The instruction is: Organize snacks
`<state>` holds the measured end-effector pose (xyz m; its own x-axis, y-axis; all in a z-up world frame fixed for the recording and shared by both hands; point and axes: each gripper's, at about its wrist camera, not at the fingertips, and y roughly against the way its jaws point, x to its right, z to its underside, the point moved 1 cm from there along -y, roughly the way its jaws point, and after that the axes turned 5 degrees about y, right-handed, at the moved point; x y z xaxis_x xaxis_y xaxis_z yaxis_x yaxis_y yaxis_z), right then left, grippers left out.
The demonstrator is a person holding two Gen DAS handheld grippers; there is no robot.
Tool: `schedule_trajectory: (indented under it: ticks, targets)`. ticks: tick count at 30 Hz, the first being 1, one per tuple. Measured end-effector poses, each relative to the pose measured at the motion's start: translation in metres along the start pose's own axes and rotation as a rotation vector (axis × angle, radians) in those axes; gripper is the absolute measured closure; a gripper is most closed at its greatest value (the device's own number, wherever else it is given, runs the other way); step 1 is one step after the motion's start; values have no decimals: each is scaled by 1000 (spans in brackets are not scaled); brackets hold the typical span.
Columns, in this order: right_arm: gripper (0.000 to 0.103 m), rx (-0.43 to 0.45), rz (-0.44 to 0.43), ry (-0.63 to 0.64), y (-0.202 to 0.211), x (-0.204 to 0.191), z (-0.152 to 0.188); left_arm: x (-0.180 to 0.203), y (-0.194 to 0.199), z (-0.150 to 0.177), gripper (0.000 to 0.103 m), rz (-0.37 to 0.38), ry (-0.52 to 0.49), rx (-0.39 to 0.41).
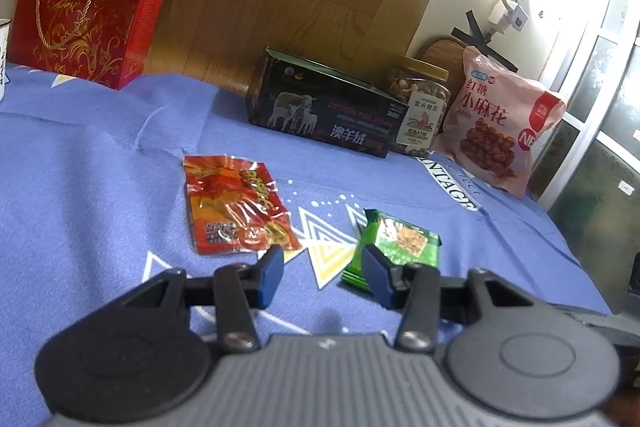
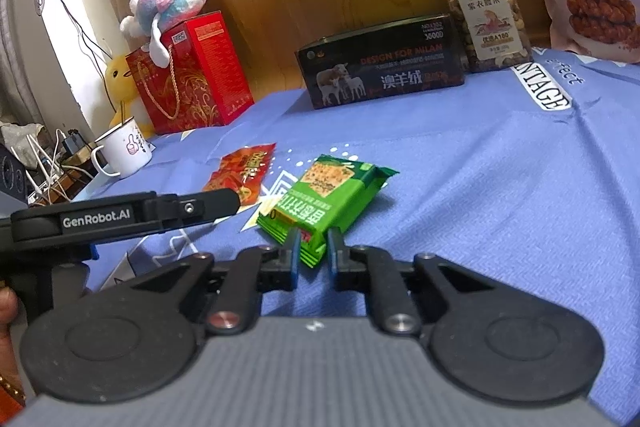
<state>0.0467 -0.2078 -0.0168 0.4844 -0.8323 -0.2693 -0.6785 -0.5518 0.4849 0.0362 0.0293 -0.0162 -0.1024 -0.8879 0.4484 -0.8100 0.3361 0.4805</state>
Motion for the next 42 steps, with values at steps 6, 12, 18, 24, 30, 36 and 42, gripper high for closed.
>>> schedule_trajectory:
  ticks: [6,12,18,24,30,36,42]
  targets:
    - [90,-7,-3,9,7,-1,4,-1,-1,-1,59,2,4,-10]
    - [96,-21,-48,40,28,0,15,1,-2,-1,59,12,-8,-20]
    - [86,-17,-50,5,31,9,18,1,-4,-1,56,2,-14,-22]
    - [65,-4,-78,-19,31,11,19,1,-4,0,56,-8,-10,-24]
    - [52,4,-85,3,31,7,20,0,-4,-1,54,-5,-8,-25]
    - [47,8,-93,-5,32,8,20,-1,-4,-1,54,-4,-2,-22]
    - [29,6,-134,1,31,9,19,-2,-3,-2,54,-3,0,-18]
